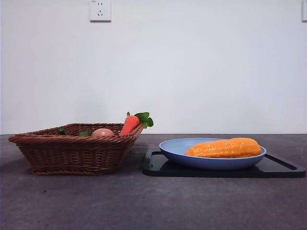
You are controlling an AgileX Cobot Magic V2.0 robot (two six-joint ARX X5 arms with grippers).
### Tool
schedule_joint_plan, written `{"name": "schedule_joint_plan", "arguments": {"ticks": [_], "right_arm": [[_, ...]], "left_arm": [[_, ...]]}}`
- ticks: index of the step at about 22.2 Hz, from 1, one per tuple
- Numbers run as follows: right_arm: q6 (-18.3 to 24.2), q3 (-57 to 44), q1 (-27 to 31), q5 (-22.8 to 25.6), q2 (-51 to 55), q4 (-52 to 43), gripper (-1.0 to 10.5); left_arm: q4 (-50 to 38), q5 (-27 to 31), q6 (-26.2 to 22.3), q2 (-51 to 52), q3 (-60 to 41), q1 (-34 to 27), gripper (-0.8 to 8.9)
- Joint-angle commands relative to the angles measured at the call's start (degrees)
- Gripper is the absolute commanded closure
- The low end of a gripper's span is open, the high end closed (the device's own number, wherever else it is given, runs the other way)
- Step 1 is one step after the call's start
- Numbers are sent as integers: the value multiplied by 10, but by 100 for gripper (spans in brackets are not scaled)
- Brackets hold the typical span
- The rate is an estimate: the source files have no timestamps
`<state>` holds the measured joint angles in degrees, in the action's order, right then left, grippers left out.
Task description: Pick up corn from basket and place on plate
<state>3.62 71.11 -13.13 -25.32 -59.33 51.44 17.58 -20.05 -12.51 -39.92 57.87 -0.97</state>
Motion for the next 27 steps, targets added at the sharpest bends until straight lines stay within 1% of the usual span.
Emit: {"name": "schedule_joint_plan", "arguments": {"ticks": [1,4,5,8,12,16,21,27], "right_arm": [[0,10,-2,-1,-5,-18,945],[0,10,-2,-1,-5,-37,945],[0,10,-2,-1,-5,-42,945],[0,10,-2,-1,-5,-63,945],[0,10,-2,-1,-5,-74,945],[0,10,-2,-1,-5,-97,945],[0,10,-2,-1,-5,-99,945],[0,10,-2,-1,-5,-100,945]], "left_arm": [[-41,10,-1,64,-105,-12,807],[-43,48,16,149,-226,-21,807],[-43,52,19,169,-257,-24,807],[-44,53,28,233,-353,-33,807],[-44,53,32,303,-452,-36,807],[-38,53,32,347,-499,-36,807],[-38,53,32,397,-551,-38,807],[-43,53,31,398,-565,-39,807]]}}
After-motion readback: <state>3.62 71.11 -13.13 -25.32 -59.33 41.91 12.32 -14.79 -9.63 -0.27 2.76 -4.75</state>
